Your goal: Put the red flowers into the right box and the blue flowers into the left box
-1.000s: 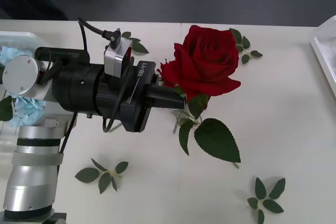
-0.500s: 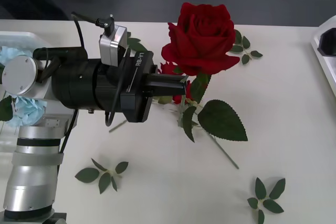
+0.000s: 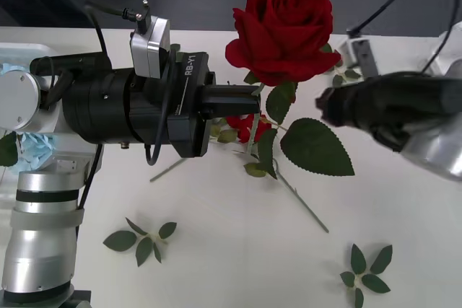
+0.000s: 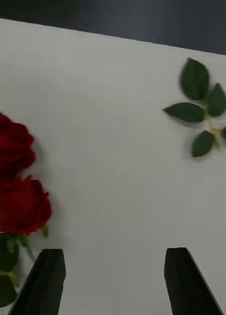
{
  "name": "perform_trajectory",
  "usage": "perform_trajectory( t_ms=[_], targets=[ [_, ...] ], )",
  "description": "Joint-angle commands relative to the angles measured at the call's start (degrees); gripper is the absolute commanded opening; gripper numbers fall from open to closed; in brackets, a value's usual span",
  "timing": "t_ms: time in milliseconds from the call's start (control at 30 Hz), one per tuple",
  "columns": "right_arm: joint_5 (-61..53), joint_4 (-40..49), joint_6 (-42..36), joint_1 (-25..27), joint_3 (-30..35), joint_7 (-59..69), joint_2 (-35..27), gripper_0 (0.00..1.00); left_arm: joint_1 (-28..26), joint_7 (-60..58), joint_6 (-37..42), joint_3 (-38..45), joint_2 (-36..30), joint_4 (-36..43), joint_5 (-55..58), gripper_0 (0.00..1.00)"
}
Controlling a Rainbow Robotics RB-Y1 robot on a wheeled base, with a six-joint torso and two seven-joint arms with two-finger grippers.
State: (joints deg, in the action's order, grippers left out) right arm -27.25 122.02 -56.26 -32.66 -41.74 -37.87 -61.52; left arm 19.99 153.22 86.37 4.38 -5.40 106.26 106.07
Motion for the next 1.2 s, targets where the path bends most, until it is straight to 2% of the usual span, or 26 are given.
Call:
perform_trajectory(
  t_ms=[33,100,233,433,533,567,600,667,767,933,1200],
  targets=[
    [7.30,2.52,14.52,-0.30,-5.55,-2.30,-3.87,0.59,1.28,-0.38,-0.85,-1.48,0.65,0.44,1.95,0.00],
    [12.40,1.55,24.45,1.37,-7.92,-2.83,-5.19,0.59,1.28,-0.38,-1.03,-1.66,0.65,0.18,2.13,0.00],
    [19.69,-0.38,37.10,5.94,-8.63,-3.35,-7.12,0.59,1.28,-0.38,-1.03,-1.66,0.65,0.18,2.13,0.00],
    [33.32,-3.81,47.30,14.46,-5.02,-3.62,-11.08,0.59,1.28,-0.38,-1.03,-1.66,0.65,0.18,2.13,0.00],
    [37.18,-6.71,56.79,17.63,-1.95,-3.27,-11.96,0.59,1.28,-0.38,-1.03,-1.66,0.65,0.18,2.13,0.00],
    [37.80,-8.91,63.65,18.95,-0.10,-3.27,-11.78,0.59,1.28,-0.38,-1.03,-1.66,0.65,0.18,2.13,0.00],
    [37.97,-9.87,66.46,19.47,0.60,-3.18,-11.61,0.59,1.28,-0.38,-1.03,-1.66,0.65,0.18,2.13,0.00],
    [37.97,-14.09,77.53,20.70,2.27,-3.27,-10.29,0.59,1.28,-0.38,-1.03,-1.66,0.65,0.18,2.13,0.00],
    [37.71,-19.01,87.29,20.97,2.54,-3.71,-8.53,0.59,1.28,-0.38,-1.03,-1.66,0.65,0.18,2.13,0.00],
    [37.53,-22.97,95.29,20.53,2.45,-3.97,-4.57,0.59,1.28,-0.38,-1.03,-1.66,0.65,0.18,2.13,0.00],
    [36.04,-23.41,92.30,14.73,-3.18,-4.14,5.01,0.59,1.28,-0.38,-1.03,-1.66,0.65,0.18,2.13,0.00]
  ],
)
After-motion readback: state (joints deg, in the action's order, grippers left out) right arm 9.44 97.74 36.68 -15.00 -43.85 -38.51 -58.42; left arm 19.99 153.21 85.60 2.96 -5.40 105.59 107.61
